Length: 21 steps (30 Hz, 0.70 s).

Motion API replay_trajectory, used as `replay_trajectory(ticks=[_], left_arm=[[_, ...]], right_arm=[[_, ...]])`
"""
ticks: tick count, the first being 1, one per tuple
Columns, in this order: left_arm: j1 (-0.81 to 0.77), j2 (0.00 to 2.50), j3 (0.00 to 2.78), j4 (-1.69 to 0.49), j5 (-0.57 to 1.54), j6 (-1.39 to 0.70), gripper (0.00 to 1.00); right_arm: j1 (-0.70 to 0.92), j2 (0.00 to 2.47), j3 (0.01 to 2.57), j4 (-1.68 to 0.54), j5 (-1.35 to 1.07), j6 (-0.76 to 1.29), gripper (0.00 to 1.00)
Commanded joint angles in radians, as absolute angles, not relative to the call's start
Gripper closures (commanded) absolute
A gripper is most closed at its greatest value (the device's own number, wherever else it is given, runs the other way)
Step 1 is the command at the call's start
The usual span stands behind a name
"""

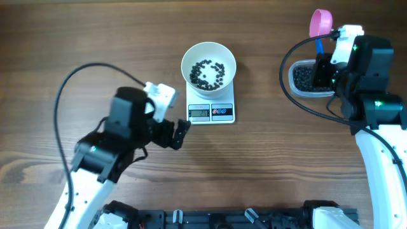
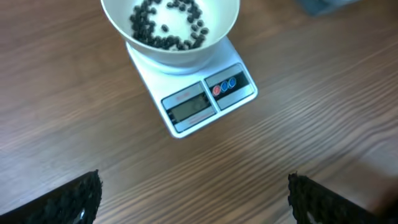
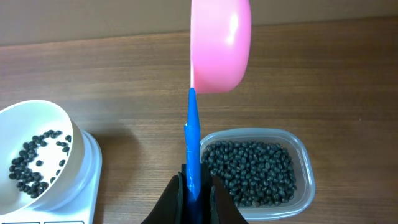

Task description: Scoop item into bowl and weigh 150g on scale

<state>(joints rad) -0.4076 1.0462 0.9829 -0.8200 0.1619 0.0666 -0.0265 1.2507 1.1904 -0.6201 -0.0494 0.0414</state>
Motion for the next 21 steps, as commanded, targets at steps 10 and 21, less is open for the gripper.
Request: replay_trajectory(ticks=[10, 21], left_arm=[[-0.273, 1.178, 1.145, -0.921, 0.279, 0.204, 0.00], [-0.378, 1.175, 1.145, -0.947, 0.143, 0.059, 0.00]], right_arm=[[-0.029, 1.238, 1.209, -0.650, -0.062, 0.056, 0.96], [-0.028, 1.238, 1.209, -0.653, -0.062, 0.060, 0.96]])
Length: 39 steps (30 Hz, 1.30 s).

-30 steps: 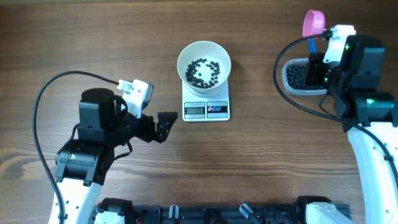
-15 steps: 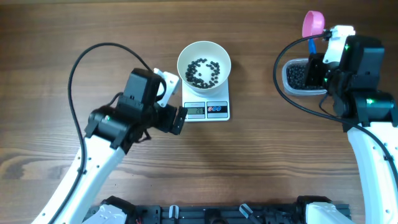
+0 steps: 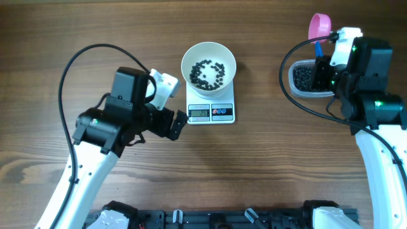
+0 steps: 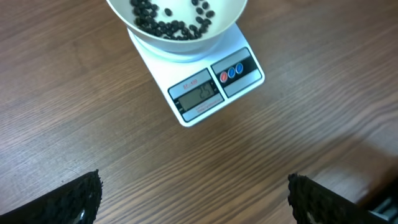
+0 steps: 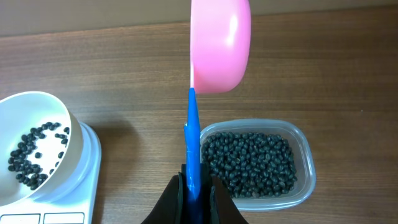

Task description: Scoop item into bowl and weigh 150g on scale

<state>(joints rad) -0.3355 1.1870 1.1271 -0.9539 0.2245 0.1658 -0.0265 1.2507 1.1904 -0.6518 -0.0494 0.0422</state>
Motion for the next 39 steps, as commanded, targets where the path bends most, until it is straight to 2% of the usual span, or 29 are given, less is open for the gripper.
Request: replay_trajectory(ticks=[1, 6, 17, 27, 39], left_arm=[[-0.400, 1.175, 1.145, -0.947, 0.139, 0.056, 0.00], [-0.450, 1.175, 1.140, -0.959, 0.072, 0.043, 0.00], [-0.450, 1.098, 1.121, -0.962, 0.092, 0.075, 0.00], [-0.431, 1.082, 1.018, -0.781, 0.138, 0.074, 0.00], [-0.426, 1.125, 1.061, -0.799, 0.115, 0.070, 0.00]], right_arm=[[-0.028, 1.238, 1.209, -0.653, -0.062, 0.060, 0.96], [-0.028, 1.238, 1.209, -0.652, -0.062, 0.059, 0.96], [-0.029, 1.238, 1.209, -0.651, -0.062, 0.059, 0.96], [-0.029, 1.242, 1.202, -0.649, -0.062, 0.055, 0.96], [-0.028, 1.242, 1.202, -0.649, -0.062, 0.056, 0.96]])
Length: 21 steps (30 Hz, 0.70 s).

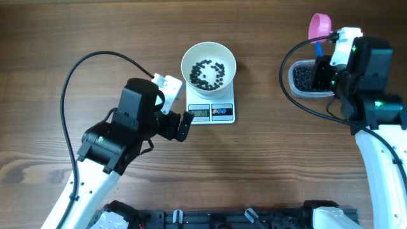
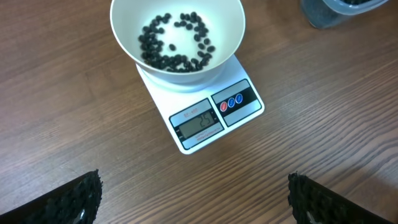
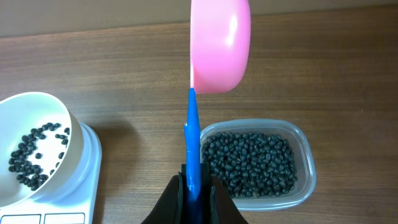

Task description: Scoop item into bowl and weigh 150g on scale

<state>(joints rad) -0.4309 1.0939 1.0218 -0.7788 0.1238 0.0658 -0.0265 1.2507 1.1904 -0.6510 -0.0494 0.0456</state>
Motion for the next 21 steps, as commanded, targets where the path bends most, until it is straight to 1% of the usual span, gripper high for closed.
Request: replay_trajectory(ticks=[1, 4, 11, 21], left_arm=[[-0.426, 1.140, 1.083, -0.821, 0.115, 0.070, 0.00], [-0.426, 1.176, 1.122, -0.870, 0.115, 0.070, 0.00], [-0.426, 1.216, 1.124, -0.875, 0.114, 0.071, 0.00], [-0.426, 1.216, 1.124, -0.796, 0.114, 0.085, 0.00]], right_arm=[[-0.028, 1.242, 1.202, -0.649, -0.062, 0.056, 0.96], [-0.028, 1.242, 1.202, -0.649, -0.062, 0.056, 0.96], [-0.028, 1.242, 1.202, -0.653, -0.062, 0.056, 0.96], [-0.028, 1.242, 1.202, -0.653, -0.062, 0.056, 0.96]])
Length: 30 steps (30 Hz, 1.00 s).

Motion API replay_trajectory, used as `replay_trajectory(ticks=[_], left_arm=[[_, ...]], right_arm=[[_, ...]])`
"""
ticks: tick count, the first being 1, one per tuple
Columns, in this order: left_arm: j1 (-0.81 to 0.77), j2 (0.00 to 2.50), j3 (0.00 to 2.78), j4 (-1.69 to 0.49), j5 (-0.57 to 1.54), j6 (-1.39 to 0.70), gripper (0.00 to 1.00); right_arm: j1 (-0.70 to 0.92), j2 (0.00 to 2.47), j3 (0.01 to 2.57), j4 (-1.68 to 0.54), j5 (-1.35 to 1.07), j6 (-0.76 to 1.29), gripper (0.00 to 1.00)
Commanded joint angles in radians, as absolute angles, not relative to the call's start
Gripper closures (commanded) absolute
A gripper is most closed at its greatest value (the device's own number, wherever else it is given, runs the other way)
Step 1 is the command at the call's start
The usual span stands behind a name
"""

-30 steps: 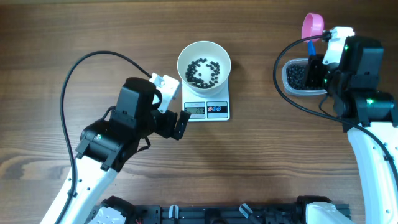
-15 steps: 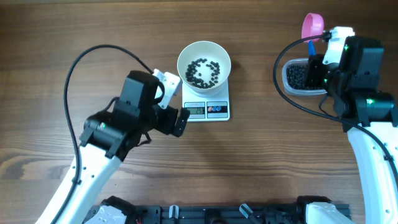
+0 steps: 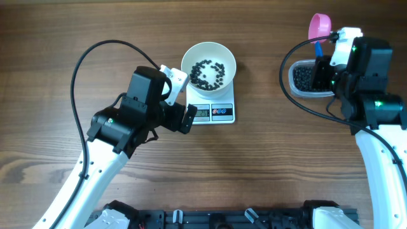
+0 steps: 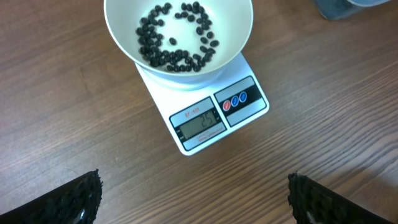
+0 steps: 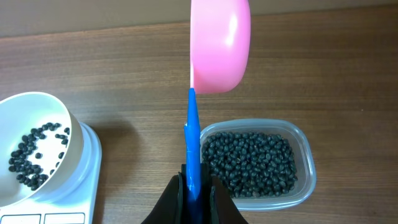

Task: Scoop item into bowl and weigh 150g on scale
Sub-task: 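Lower the empty scoop back into the bean tub with the right gripper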

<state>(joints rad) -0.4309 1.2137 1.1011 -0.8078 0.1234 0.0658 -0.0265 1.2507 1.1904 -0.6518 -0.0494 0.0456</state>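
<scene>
A white bowl (image 3: 208, 66) with a thin layer of black beans sits on the small white scale (image 3: 212, 112), whose display (image 4: 197, 124) is lit. My left gripper (image 3: 186, 119) stands open just left of the scale, its fingertips (image 4: 62, 198) wide apart over bare wood. My right gripper (image 5: 196, 185) is shut on the blue handle of a pink scoop (image 5: 219, 43), held upright over the clear tub of black beans (image 5: 252, 163) at the right (image 3: 306, 79).
A black cable (image 3: 82, 70) loops from the left arm across the wooden table (image 3: 267, 159). Another cable (image 3: 289, 63) curves round the bean tub at the right. The arm bases line the near edge.
My left arm has moved a little farther from the front edge and closer to the scale; the bowl sits larger in its wrist view. The right gripper and scoop have not moved.
My left gripper was open at the lower left of the scale, then swung nearer the scale's left side, and now stands beside it. All along the right gripper held the pink scoop upright over the bean tub, and the bowl kept its few beans.
</scene>
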Motion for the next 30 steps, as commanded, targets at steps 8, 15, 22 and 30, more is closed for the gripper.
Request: replay_trajectory(ticks=[8, 15, 22, 30], left_arm=[[-0.391, 1.217, 1.124, -0.800, 0.115, 0.098, 0.00], [-0.380, 1.218, 1.124, -0.803, 0.168, 0.112, 0.00], [-0.395, 1.218, 1.124, -0.801, 0.200, 0.150, 0.00], [-0.395, 1.217, 1.124, -0.800, 0.201, 0.145, 0.00]], right_arm=[[-0.029, 1.242, 1.202, -0.666, -0.062, 0.056, 0.95], [-0.029, 1.242, 1.202, -0.675, -0.062, 0.056, 0.96], [-0.029, 1.242, 1.202, -0.675, -0.062, 0.056, 0.96], [-0.042, 1.242, 1.202, -0.676, -0.061, 0.056, 0.96]])
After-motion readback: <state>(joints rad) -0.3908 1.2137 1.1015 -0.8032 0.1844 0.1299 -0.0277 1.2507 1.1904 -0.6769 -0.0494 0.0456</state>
